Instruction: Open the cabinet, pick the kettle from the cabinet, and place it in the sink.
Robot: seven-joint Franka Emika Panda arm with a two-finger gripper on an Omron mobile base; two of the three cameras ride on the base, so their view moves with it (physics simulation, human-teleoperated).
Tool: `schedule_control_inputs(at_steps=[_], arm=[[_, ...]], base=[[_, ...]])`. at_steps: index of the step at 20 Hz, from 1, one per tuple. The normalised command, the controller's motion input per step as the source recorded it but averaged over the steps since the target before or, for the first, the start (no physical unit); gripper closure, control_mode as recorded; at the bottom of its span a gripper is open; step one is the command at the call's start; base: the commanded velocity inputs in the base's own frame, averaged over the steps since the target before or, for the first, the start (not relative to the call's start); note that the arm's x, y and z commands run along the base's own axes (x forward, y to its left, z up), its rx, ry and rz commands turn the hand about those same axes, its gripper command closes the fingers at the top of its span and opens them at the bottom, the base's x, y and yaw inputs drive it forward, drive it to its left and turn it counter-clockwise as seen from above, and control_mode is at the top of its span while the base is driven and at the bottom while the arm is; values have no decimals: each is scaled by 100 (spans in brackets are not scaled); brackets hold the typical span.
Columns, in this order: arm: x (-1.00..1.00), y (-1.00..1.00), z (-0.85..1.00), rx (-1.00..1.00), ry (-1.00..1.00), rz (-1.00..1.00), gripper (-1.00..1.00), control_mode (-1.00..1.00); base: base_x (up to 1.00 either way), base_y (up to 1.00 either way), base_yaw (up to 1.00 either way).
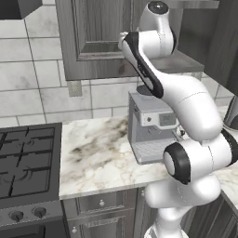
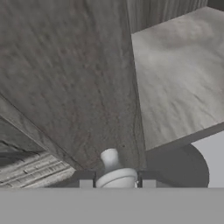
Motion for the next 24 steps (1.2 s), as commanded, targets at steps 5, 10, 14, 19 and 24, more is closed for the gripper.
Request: schedule_control_inputs(at_steps=[5, 10, 14, 19, 24], arm=[[-10, 25, -14, 12, -11, 0, 100, -100], [-14, 32, -4, 1, -6, 0, 100, -100], [-26, 33, -1, 0, -2, 0, 100, -100], [-31, 27, 2, 0, 1, 0, 100, -100], [-45, 21, 3, 0, 0, 0, 100, -100]], base=[[0, 0, 0], [0, 0, 0], [0, 0, 0], [0, 0, 0], [0, 0, 0]])
